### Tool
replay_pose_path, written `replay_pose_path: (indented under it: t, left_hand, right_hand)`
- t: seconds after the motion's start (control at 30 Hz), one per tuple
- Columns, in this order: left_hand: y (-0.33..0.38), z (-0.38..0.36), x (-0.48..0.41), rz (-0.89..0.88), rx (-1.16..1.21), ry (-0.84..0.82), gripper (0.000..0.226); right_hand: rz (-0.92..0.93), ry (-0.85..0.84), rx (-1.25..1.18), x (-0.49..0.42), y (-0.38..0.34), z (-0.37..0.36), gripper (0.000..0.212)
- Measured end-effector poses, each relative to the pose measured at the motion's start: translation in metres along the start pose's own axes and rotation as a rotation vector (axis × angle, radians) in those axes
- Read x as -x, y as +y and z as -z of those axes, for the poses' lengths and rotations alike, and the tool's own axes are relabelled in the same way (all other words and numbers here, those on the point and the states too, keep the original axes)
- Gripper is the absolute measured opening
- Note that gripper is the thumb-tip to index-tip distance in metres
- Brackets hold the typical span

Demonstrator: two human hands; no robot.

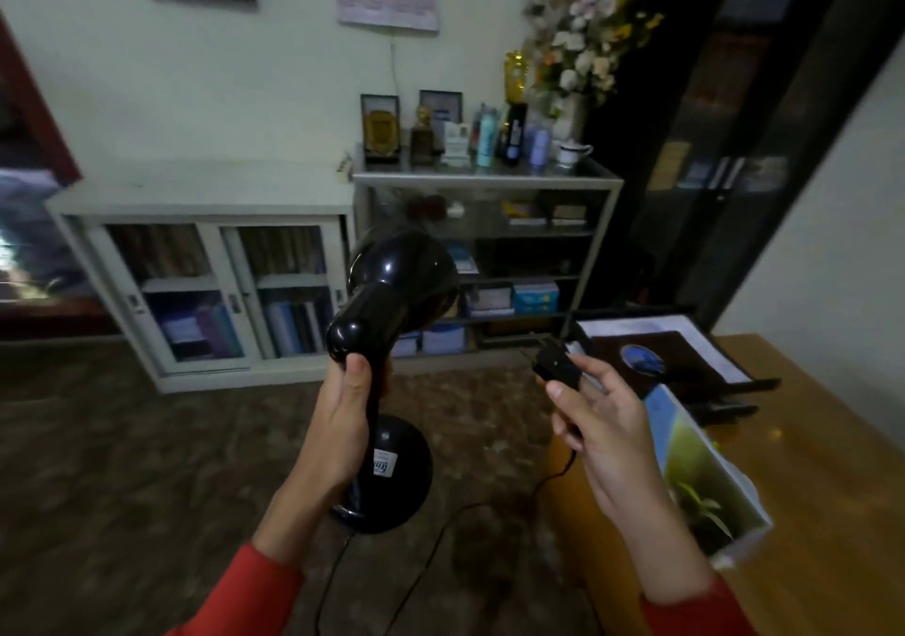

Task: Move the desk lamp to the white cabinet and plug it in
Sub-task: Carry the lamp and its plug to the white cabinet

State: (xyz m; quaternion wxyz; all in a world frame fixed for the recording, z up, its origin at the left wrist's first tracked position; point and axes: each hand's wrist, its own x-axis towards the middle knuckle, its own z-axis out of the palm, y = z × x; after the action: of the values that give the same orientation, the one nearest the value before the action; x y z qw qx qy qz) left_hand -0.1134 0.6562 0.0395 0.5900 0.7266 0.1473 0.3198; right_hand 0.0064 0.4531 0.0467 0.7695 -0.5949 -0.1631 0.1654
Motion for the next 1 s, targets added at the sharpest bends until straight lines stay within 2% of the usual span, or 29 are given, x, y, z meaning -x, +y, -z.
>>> replay_pose_path:
  t: [0.1, 0.3, 0.43, 0.5, 0.7, 0.83, 0.9, 1.0]
  left_hand:
    - [-0.011, 0.021, -0.041, -0.018, 0.020, 0.055, 0.105]
    - [-0.041, 0.063, -0.123, -0.052, -0.007, 0.161, 0.084]
    - [-0.070, 0.097, -0.174, -0.015, -0.022, 0.277, 0.092]
    - [-0.084, 0.115, -0.201, 0.004, -0.015, 0.286, 0.088]
    - [-0.130, 0.183, -0.289, 0.026, -0.023, 0.324, 0.070]
    - [-0.149, 0.231, -0.356, 0.054, -0.035, 0.341, 0.061]
    - [-0.157, 0.255, -0.392, 0.077, -0.028, 0.310, 0.068]
    - [-0.168, 0.287, -0.448, 0.044, -0.090, 0.261, 0.097]
  right_hand:
    - [0.000, -0.066, 0.003, -0.056, 0.005, -0.031, 0.027]
    - [0.008, -0.186, 0.001, -0.166, 0.018, -0.093, 0.026]
    - [-0.008, -0.237, 0.014, -0.234, 0.030, -0.145, 0.026]
    - [-0.017, -0.265, 0.020, -0.264, 0.037, -0.171, 0.026]
    - [-0.025, -0.302, 0.014, -0.356, 0.065, -0.254, 0.029]
    - [-0.049, -0.259, -0.003, -0.414, 0.083, -0.314, 0.027]
    - [-0.059, -0.240, -0.025, -0.441, 0.089, -0.341, 0.027]
    - [-0.041, -0.246, -0.063, -0.479, 0.095, -0.377, 0.029]
